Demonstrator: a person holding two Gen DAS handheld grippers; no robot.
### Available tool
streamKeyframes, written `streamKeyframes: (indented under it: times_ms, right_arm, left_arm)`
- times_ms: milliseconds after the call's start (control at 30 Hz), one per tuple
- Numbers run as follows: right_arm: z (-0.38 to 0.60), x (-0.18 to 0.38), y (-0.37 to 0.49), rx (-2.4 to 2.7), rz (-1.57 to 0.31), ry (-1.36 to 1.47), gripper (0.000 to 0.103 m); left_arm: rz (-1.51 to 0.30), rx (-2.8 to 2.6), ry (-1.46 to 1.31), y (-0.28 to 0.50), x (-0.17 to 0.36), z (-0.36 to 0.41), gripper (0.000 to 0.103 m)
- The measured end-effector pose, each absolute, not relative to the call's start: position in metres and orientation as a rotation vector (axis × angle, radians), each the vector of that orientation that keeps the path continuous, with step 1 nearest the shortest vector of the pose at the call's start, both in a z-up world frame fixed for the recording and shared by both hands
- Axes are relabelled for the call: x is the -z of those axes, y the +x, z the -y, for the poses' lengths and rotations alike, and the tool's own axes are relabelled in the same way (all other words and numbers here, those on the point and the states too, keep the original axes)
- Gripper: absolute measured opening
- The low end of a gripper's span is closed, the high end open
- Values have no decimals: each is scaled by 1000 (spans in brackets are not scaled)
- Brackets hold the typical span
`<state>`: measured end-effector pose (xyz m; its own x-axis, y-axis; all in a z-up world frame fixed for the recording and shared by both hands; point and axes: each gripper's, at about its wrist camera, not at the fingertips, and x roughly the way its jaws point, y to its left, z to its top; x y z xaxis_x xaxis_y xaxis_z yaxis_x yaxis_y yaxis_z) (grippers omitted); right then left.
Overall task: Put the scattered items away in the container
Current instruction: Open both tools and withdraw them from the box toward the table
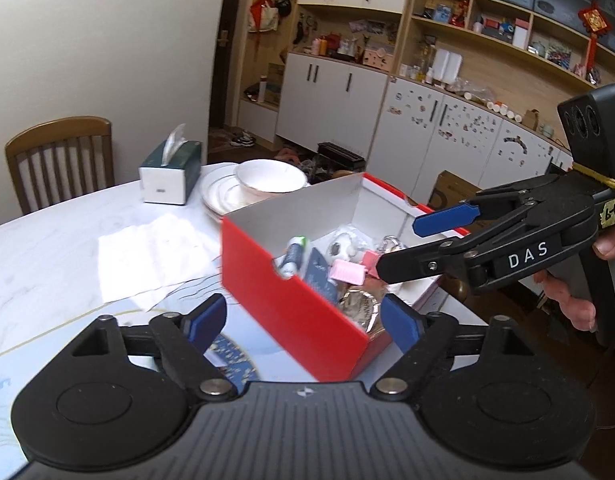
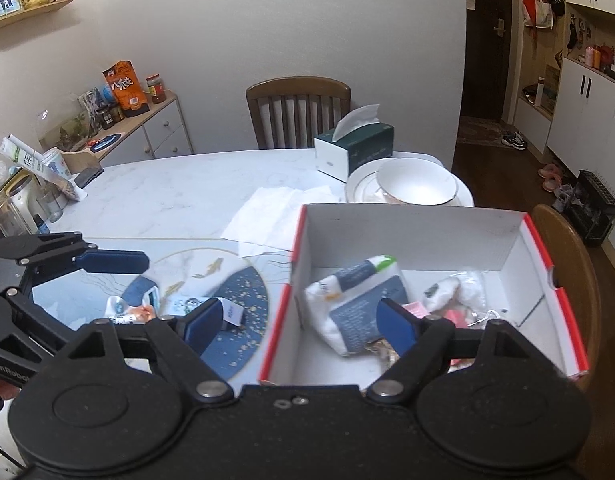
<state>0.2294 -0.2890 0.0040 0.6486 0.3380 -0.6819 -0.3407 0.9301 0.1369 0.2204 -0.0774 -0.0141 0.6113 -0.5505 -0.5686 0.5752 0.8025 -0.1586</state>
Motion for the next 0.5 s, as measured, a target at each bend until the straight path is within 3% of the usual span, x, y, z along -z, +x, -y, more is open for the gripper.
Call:
streamKeyframes:
  times_ms: [133,233,500]
  right_arm:
    - [272,-2,227,-397,-777,-11,84]
    - [258,0,226,-409,-783,-18,84]
    - [221,8,227,-439,-803,-31,84]
  left_arm:
    - [-647,617,19,217,18,55,90]
    - [-652,593,5,216,21,38,103]
    - [-668,530,1,212,38,-5,103]
